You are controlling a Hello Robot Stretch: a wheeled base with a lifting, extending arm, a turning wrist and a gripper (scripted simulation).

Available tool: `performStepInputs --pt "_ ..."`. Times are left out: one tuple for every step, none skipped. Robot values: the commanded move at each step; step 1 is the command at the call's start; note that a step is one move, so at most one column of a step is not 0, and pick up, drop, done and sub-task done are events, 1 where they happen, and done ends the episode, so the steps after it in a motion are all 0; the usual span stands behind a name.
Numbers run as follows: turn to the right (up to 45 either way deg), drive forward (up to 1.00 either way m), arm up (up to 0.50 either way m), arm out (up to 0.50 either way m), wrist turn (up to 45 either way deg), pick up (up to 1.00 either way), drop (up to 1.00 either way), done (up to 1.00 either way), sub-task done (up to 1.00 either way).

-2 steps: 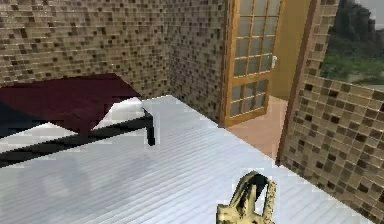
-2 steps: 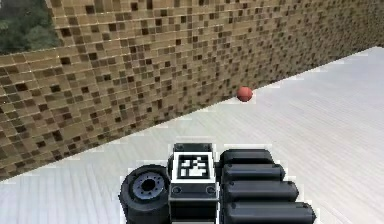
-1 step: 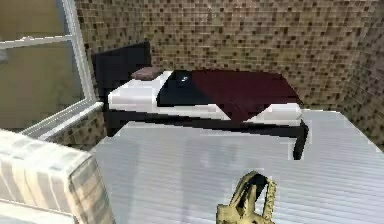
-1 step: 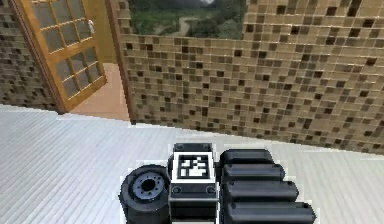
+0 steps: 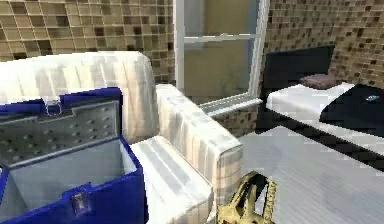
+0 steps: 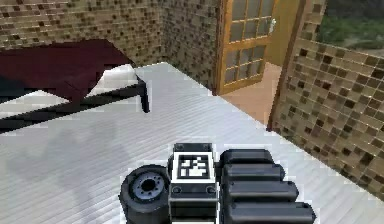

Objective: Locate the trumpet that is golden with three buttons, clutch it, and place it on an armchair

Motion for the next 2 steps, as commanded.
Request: performStepInputs --pt "-24.0 0.0 0.0 0.0 0.0 0.0 0.0 0.0 0.0" --pt "0.0 0.35 0.0 0.0 0.0 0.0 0.0 0.0 0.0"
